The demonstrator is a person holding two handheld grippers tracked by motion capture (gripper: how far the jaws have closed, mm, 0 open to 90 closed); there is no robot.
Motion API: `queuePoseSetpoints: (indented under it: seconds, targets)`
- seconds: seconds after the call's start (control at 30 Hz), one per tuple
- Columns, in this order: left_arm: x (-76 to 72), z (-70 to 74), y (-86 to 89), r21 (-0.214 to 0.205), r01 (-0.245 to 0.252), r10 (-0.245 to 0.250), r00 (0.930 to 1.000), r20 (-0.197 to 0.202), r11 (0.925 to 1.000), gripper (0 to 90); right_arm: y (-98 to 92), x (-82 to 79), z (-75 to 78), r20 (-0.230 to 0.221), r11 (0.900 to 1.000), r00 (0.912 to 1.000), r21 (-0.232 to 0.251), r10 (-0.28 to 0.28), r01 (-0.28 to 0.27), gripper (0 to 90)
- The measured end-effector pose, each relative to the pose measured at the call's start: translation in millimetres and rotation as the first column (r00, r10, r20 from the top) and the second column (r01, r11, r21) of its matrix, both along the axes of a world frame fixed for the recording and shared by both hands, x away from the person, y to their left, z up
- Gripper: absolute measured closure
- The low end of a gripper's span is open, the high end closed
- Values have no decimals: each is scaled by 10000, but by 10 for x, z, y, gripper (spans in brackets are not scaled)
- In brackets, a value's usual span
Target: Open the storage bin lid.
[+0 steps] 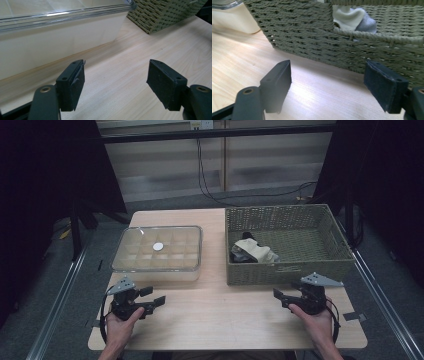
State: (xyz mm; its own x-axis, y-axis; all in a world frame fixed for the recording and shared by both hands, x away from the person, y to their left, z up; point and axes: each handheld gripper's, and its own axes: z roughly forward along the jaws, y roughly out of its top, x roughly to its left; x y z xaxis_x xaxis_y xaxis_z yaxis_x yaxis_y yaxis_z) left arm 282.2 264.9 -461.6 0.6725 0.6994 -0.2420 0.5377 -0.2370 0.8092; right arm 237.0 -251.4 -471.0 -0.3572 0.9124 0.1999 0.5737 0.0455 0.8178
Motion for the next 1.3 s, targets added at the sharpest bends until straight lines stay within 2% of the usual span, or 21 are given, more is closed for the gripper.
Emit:
queuePoseSetpoints:
  seconds: [0.17, 0.2, 0.33, 0.53, 0.6, 0.67, 0.8, 0.9, 1.0, 1.13, 1.3]
  targets:
    - [12, -1, -7, 199, -20, 21, 10000, -74, 9998, 231, 4, 1, 1, -3, 10000, 10000, -62, 68, -68, 204]
    - [22, -1, -8, 346, -33, 35, 10000, -52, 9994, 221, 4, 8, -1, -46, 9999, 9999, -47, 152, -152, 197]
    - [34, -2, 11, 198, -115, 116, 9999, -83, 9997, 206, 0, 21, -5, -193, 9998, 9996, 16, 219, -219, 178]
    - [42, 16, 0, 366, -56, 58, 10000, -58, 9993, 206, -3, 55, -19, -289, 9994, 9990, 120, 342, -339, 174]
    - [40, 16, -2, 428, -14, 17, 10000, -80, 9991, 198, 7, 59, -15, -349, 9990, 9984, 153, 436, -431, 183]
    - [29, 24, 1, 432, 58, -54, 9999, -106, 9990, 201, 24, 59, -2, -370, 9982, 9976, 183, 581, -574, 231]
    - [0, 53, 14, 364, 145, -142, 9999, -94, 9992, 196, 86, 58, 50, -290, 9964, 9962, 237, 822, -816, 236]
    - [-12, 67, 20, 345, 226, -222, 9997, -122, 9991, 190, 128, 66, 72, -274, 9955, 9953, 191, 931, -926, 239]
    - [-31, 95, 41, 258, 351, -345, 9990, -268, 9990, 172, 213, 88, 103, -427, 9951, 9942, 21, 986, -986, 280]
    - [-34, 145, 117, 126, 74, -73, 9999, -112, 9999, 182, 283, 103, 138, -369, 9930, 9923, 53, 1185, -1184, 275]
    - [-10, 208, 197, 211, -108, 107, 9999, 78, 9997, 187, 346, 129, 165, -494, 9887, 9875, 129, 1499, -1495, 258]
